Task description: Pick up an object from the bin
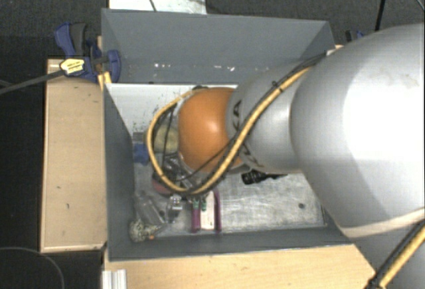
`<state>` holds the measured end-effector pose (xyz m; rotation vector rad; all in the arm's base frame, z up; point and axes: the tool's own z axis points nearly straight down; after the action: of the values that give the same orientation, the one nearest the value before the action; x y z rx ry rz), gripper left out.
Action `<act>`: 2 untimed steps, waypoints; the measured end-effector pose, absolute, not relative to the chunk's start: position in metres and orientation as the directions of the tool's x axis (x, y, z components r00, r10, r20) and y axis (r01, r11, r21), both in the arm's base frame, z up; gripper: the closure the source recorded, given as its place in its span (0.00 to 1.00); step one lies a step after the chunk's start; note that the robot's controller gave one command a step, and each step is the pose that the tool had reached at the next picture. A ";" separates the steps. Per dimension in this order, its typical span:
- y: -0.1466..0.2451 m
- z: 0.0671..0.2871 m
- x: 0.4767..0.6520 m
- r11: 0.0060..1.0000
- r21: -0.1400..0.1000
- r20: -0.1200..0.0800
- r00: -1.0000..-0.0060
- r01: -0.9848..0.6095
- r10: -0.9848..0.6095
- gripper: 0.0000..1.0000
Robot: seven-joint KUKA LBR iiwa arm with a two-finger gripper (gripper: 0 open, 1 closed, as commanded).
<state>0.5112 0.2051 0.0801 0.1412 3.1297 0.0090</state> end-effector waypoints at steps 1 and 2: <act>0.204 0.081 0.510 0.995 0.005 -0.005 -0.995 0.095 0.095 1.00; 0.142 0.081 0.564 0.974 0.005 -0.010 -0.974 0.226 0.226 1.00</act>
Offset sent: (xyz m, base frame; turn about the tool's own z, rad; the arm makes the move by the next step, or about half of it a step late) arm 0.0000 0.0000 0.0000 0.0000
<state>0.5639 0.1420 0.0808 0.3563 3.1107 0.0059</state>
